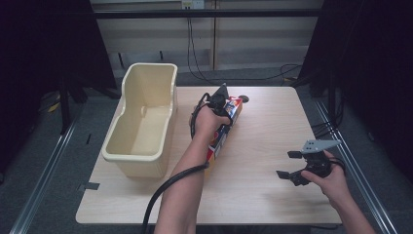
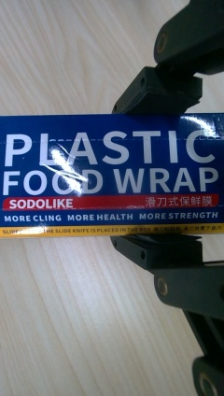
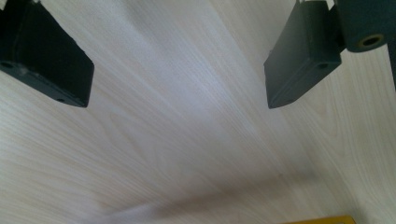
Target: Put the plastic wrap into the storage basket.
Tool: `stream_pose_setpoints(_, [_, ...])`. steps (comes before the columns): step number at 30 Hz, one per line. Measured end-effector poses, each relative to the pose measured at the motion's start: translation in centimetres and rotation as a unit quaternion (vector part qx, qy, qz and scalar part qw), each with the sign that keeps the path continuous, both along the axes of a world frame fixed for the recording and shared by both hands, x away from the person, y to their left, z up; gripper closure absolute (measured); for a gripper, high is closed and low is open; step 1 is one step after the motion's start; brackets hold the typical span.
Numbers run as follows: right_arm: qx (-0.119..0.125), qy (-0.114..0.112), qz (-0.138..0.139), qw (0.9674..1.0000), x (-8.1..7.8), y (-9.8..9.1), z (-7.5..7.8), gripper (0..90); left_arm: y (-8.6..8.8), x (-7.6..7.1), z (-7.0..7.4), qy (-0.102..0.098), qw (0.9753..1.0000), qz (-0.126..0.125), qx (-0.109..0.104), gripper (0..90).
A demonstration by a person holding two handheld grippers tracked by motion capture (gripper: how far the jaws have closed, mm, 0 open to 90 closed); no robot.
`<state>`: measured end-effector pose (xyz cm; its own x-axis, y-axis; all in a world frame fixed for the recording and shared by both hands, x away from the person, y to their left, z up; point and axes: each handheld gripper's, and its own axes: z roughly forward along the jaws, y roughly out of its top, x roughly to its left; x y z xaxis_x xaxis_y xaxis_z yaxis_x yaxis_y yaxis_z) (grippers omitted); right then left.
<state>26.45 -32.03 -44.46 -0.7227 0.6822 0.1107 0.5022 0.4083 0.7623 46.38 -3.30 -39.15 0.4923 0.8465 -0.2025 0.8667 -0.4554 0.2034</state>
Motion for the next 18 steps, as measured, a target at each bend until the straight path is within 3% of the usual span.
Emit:
stream_pose_setpoints(3, [-0.001, -0.001, -0.002, 1.0000, 0.0, 0.1, 0.0, 8.1, 0.4, -0.1, 1.1, -0.003, 0.9999, 0.004, 0.012, 41.0])
stream_pose_setpoints(11, [0.001, -0.002, -0.001, 1.0000, -0.1, 0.2, 0.1, 8.1, 2.1, -0.2, 3.9, 0.012, 0.9997, 0.014, 0.016, 41.0])
stream_pose_setpoints(18, [-0.003, -0.001, 0.001, 1.0000, -0.1, 0.3, 0.0, 8.1, 3.4, -0.5, 5.8, 0.018, 0.9993, 0.031, 0.010, 41.0])
